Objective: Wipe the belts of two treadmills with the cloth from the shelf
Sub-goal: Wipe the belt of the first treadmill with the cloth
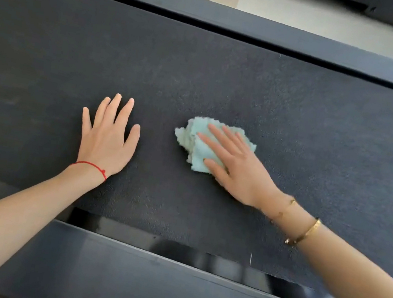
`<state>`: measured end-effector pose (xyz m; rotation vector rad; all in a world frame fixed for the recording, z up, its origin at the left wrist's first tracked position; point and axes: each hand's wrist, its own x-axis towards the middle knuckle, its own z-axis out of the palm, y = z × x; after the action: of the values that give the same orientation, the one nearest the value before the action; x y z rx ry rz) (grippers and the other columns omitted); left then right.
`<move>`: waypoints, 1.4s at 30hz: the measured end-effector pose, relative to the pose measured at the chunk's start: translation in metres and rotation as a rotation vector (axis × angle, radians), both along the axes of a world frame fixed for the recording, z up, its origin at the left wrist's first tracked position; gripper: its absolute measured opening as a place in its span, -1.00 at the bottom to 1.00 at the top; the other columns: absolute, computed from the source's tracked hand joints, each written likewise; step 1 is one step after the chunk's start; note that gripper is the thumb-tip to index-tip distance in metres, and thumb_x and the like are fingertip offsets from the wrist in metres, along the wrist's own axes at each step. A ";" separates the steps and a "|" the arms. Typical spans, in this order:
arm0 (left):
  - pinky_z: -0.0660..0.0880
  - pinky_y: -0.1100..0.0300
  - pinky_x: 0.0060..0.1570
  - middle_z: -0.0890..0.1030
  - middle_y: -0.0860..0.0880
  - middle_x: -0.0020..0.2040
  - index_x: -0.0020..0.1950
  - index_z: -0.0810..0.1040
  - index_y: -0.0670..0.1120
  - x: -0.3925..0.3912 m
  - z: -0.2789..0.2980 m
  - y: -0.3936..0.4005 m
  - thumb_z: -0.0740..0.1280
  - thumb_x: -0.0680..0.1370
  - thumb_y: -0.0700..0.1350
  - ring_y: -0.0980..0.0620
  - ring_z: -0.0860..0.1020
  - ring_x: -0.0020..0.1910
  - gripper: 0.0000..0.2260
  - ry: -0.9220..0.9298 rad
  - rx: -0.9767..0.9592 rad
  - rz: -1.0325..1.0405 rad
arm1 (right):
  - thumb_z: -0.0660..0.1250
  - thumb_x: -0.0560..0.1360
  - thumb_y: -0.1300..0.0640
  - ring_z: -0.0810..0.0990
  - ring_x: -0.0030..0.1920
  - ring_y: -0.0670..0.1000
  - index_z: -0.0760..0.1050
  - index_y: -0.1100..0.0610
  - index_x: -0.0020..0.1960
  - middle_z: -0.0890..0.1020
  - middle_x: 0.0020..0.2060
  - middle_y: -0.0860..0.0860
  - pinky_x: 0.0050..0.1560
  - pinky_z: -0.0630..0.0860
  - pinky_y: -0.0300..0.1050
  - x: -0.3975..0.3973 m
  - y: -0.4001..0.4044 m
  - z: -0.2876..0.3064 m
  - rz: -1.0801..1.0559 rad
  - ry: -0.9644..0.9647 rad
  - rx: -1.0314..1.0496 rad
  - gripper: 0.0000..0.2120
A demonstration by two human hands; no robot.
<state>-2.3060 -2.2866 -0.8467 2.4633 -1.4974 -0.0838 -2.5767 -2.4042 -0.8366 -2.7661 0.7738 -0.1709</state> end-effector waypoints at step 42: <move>0.00 -0.10 0.55 0.12 -0.09 0.61 0.61 0.12 -0.04 0.002 0.012 0.046 -0.02 0.65 0.06 -0.11 0.04 0.59 -0.48 0.005 0.097 -0.032 | 0.00 0.66 -0.09 0.00 0.57 0.18 0.11 -0.02 0.58 0.10 0.57 0.07 0.54 -0.15 0.08 0.083 -0.084 -0.001 -0.220 0.008 -0.026 -0.50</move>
<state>-2.3037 -2.2409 -0.8343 2.5119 -1.5660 -0.1725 -2.4936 -2.4879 -0.8376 -2.7015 1.0842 -0.2129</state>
